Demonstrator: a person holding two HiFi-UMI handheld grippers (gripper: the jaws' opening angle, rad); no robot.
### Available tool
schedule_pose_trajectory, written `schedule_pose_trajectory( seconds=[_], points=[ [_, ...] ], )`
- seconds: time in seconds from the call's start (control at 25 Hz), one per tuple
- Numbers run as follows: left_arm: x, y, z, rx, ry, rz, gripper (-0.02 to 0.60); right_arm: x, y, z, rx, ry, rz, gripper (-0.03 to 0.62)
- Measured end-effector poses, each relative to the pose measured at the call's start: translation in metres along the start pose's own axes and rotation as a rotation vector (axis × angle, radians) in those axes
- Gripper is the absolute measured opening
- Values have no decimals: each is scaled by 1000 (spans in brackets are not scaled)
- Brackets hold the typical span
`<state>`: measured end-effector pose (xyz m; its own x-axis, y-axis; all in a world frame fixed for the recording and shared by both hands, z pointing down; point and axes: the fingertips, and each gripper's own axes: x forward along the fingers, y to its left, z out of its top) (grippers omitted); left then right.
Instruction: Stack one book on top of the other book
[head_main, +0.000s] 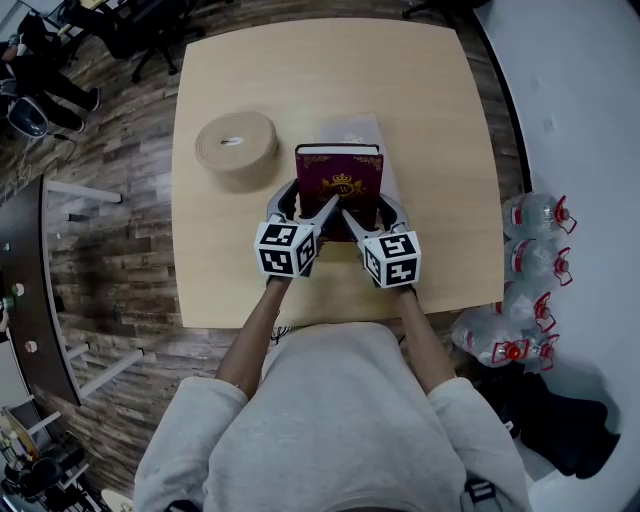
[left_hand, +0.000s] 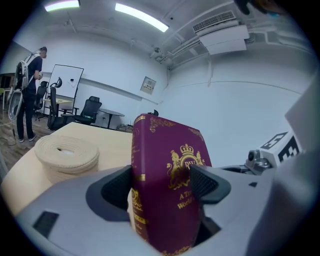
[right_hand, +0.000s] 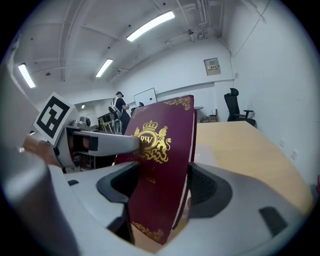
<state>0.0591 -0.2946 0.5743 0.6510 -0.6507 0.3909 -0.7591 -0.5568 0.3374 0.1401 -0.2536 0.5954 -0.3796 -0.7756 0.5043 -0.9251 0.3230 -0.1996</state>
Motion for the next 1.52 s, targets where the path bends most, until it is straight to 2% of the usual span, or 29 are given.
schedule_pose_trajectory(
  seconds=[0.68, 1.12, 1.52],
  points=[
    [50, -31, 14, 20, 30, -46, 371, -8, -57, 12, 35, -5, -43, 302],
    [75, -16, 3, -28, 78, -22, 370, 16, -74, 3, 58, 53, -16, 297],
    [95, -4, -5, -72, 114, -11, 367, 32, -85, -1, 122, 80, 24, 301]
  ],
)
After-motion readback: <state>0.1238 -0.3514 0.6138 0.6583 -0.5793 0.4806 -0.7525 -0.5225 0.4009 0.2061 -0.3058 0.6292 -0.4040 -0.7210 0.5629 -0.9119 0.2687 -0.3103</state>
